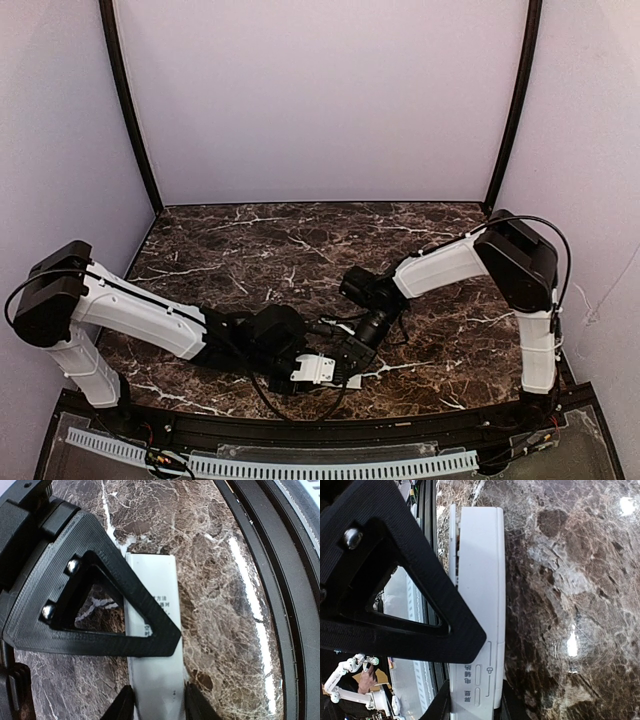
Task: Load the batteries into the remote control
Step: Load the battery cover onto the remote control without the battery cover.
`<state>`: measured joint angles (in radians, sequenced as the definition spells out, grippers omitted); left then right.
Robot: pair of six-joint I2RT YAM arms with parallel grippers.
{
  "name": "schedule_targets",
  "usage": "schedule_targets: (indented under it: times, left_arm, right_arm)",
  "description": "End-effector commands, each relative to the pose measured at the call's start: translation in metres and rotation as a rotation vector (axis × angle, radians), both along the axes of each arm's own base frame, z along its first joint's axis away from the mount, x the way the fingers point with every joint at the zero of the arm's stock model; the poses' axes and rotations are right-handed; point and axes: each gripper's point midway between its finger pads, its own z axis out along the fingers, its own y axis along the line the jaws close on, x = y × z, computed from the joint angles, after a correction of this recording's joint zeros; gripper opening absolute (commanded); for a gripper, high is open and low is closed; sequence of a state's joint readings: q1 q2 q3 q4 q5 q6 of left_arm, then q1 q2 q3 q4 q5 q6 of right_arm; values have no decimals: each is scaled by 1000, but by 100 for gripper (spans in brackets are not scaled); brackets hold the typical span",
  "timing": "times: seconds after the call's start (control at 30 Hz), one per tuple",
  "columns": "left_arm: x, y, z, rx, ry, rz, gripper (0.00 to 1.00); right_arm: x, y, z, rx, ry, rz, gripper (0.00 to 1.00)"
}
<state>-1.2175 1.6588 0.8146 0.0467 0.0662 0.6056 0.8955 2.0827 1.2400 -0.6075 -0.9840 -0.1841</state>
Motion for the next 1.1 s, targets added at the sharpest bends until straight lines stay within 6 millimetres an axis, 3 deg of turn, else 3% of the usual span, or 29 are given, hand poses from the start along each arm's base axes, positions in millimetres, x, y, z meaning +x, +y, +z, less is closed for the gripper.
schedule_targets:
  times: [0.0, 0.13, 0.23, 0.4, 0.5, 0.53, 0.67, 0.77, 0.9, 1.07]
  left_arm:
    - [-4, 4, -11, 50, 13, -16, 34]
    - [-4, 5, -15, 61, 15, -15, 33]
    - [-4, 4, -18, 68, 17, -19, 41]
    - [-2, 3, -21, 78, 11, -18, 41]
    - [-1, 2, -21, 78, 6, -17, 33]
    - [-1, 2, -22, 80, 6, -16, 26]
    - [-1, 6, -26, 99, 17, -1, 16]
    - [-1, 8, -30, 116, 43, 11, 14]
    - [2, 11, -32, 130, 91, 39, 14]
    - [9, 12, -37, 164, 172, 86, 14]
  right_arm:
    - [1, 9, 14, 92, 34, 19, 24]
    - [1, 9, 14, 96, 38, 20, 26]
    - [2, 9, 15, 99, 51, 16, 26]
    - [2, 8, 14, 100, 61, 14, 26]
    - [2, 8, 13, 95, 58, 13, 26]
    - [2, 7, 12, 91, 57, 11, 29]
    - [9, 6, 12, 78, 30, -4, 44]
    - [20, 3, 15, 67, -8, -34, 59]
    - [45, -3, 20, 46, -89, -113, 66]
    - [80, -19, 34, 26, -197, -232, 68]
